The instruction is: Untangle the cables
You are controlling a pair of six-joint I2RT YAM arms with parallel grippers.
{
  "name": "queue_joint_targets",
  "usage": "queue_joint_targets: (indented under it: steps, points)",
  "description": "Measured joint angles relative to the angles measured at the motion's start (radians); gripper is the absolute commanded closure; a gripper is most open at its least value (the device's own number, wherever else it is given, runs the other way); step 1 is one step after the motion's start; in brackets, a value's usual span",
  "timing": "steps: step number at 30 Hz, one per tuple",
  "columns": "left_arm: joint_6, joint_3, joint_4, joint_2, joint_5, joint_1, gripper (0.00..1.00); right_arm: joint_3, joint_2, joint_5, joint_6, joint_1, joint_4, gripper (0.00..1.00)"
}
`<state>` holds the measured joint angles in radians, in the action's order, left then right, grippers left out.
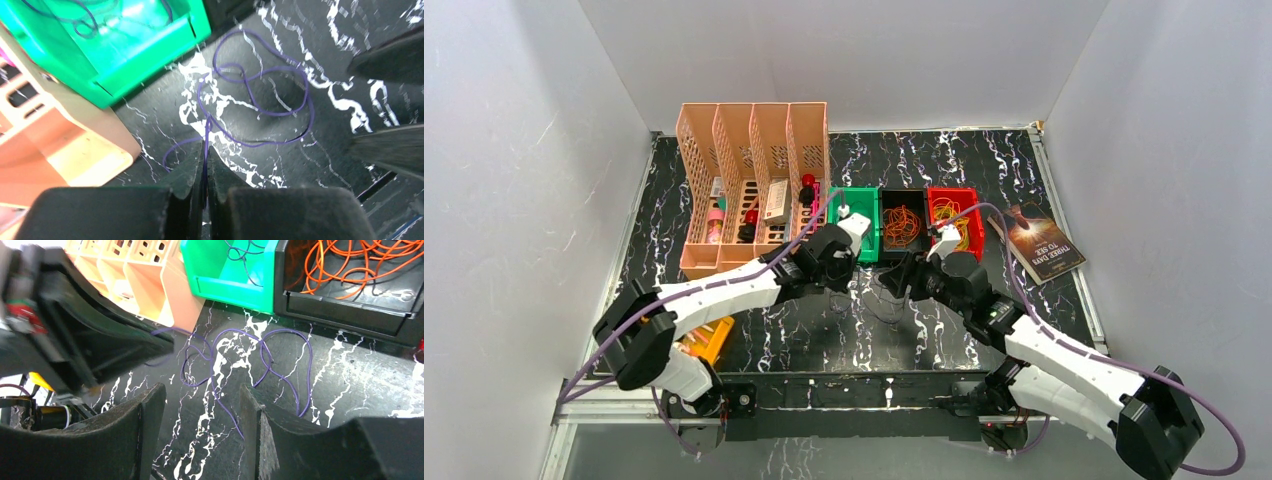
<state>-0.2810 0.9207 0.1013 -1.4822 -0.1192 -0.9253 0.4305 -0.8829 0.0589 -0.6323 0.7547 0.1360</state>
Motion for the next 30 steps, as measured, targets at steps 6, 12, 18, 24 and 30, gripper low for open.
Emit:
queue_joint_targets:
  steps: [6,12,18,24,30]
  points:
    - [0.064,0.114,0.074,0.080,-0.061,0.000,1.00,-0.020,0.061,0.040,0.000,0.000,-0.016,0.35]
    - [0.126,0.237,0.133,0.151,-0.110,0.000,1.00,-0.055,0.163,0.066,0.009,0.000,-0.024,0.31]
    - [0.177,0.318,0.166,0.170,-0.112,0.000,1.00,-0.080,0.235,0.065,0.056,0.000,0.002,0.27]
    - [0.220,0.394,0.203,0.182,-0.114,0.000,1.00,-0.080,0.214,0.061,0.097,0.000,0.040,0.26]
    - [0.267,0.505,0.222,0.189,-0.113,0.000,1.00,-0.080,0.170,0.027,0.142,0.000,0.067,0.25]
